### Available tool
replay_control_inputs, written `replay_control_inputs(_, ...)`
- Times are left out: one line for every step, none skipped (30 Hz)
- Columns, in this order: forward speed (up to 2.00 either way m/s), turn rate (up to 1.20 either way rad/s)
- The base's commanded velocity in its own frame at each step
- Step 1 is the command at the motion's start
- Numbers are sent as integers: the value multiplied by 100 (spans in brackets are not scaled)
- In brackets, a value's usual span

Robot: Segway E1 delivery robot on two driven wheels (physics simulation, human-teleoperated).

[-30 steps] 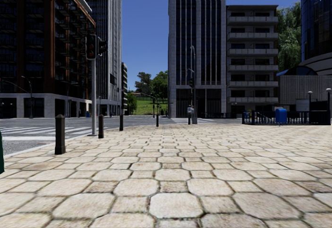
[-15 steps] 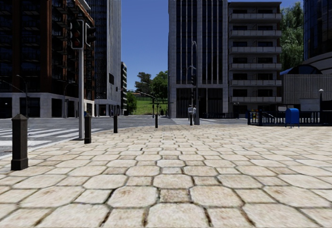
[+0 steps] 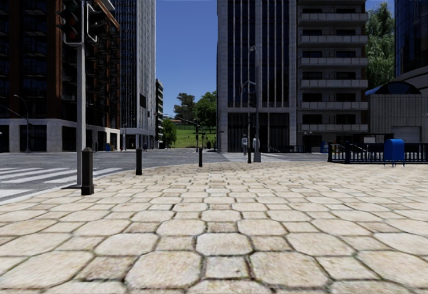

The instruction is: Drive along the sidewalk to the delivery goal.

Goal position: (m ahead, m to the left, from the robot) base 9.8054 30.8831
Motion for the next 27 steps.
replay_control_inputs(200,0)
replay_control_inputs(200,0)
replay_control_inputs(200,0)
replay_control_inputs(200,0)
replay_control_inputs(200,0)
replay_control_inputs(200,0)
replay_control_inputs(200,0)
replay_control_inputs(200,0)
replay_control_inputs(200,0)
replay_control_inputs(200,0)
replay_control_inputs(200,0)
replay_control_inputs(200,0)
replay_control_inputs(200,0)
replay_control_inputs(200,0)
replay_control_inputs(200,0)
replay_control_inputs(200,0)
replay_control_inputs(200,0)
replay_control_inputs(200,0)
replay_control_inputs(200,0)
replay_control_inputs(200,4)
replay_control_inputs(200,13)
replay_control_inputs(200,18)
replay_control_inputs(200,22)
replay_control_inputs(200,22)
replay_control_inputs(200,24)
replay_control_inputs(200,25)
replay_control_inputs(200,26)
